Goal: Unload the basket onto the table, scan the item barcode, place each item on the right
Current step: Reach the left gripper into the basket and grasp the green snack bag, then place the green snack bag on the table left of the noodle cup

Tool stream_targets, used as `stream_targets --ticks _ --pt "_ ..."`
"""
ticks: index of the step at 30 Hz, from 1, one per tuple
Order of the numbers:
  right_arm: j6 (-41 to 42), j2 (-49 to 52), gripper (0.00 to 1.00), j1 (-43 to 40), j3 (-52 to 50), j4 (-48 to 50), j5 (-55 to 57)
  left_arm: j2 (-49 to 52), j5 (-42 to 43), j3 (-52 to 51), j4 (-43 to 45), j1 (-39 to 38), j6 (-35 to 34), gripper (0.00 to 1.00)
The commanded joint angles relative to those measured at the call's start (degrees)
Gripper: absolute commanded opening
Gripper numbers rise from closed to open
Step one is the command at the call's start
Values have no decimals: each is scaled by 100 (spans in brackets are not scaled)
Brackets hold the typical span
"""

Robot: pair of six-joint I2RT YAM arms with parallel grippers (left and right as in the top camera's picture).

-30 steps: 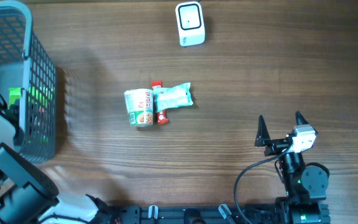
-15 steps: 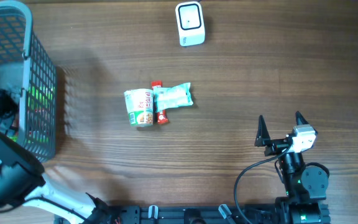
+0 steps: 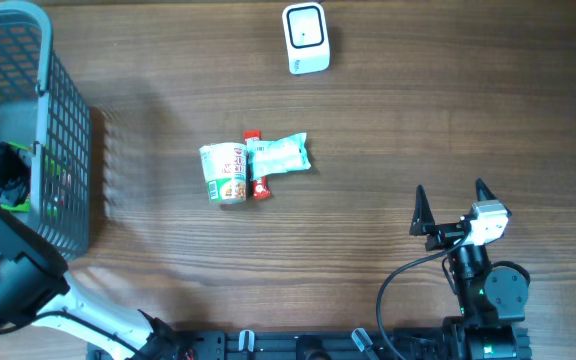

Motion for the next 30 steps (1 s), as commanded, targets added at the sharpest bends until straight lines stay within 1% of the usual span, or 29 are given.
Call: stream_targets --ticks 1,4,6,8,10,11,12,14,15,16,18,19,20,21,22,24,26,28,30 --pt "76 -11 100 -28 -4 17 -37 -1187 164 813 -149 13 66 4" --pt "79 -11 100 -28 -4 17 -37 -2446 365 1331 -181 13 -435 4" --pt "79 -11 100 -28 -4 17 -37 -3418 1263 1401 -166 4 -667 4" --pt "79 -11 100 -28 -4 17 -37 -4218 1967 1401 -334 -160 -664 4" --pt "76 -11 100 -28 -4 17 -37 -4784 1982 1394 -713 -643 -608 4" --pt "79 -11 100 -28 -4 17 -37 -4996 1895 1394 -1016 -1049 -590 4" --pt "76 -11 100 -28 -4 17 -37 -5108 1784 1384 -1355 -1508 -402 4" --pt "76 -11 100 -28 -4 17 -37 -5069 1215 1362 -2238 -2465 -116 4" --pt "76 -11 100 -28 -4 17 -37 -5007 964 1305 -2459 -2771 -116 4" --pt "76 -11 100 -28 -4 17 -37 -4894 568 1099 -2712 -3259 -116 4" --pt "76 -11 100 -28 -4 17 -37 -4686 162 599 -2791 -3932 -120 4" --pt "79 -11 100 -28 -4 17 -37 -4540 -101 254 -2682 -4275 -133 4" --pt "79 -11 100 -28 -4 17 -37 -4256 -682 -306 -2450 -4684 -256 4" --pt "79 -11 99 -28 -4 17 -37 -4004 -1167 -691 -2232 -4874 -415 4" --pt "76 -11 100 -28 -4 17 -37 -3705 -1698 -1051 -1945 -4951 -588 4" --pt "79 -11 100 -28 -4 17 -37 -3110 -2575 -1438 -1451 -4898 -975 4" --pt "79 -11 100 -28 -4 17 -37 -2695 -2496 -1467 -1202 -4804 -1137 4" --pt "79 -11 100 -28 -4 17 -37 -2186 -2223 -1467 -852 -4743 -1134 4" --pt "79 -11 100 -28 -4 17 -37 -1845 -2135 -1469 -734 -4747 -1137 4"
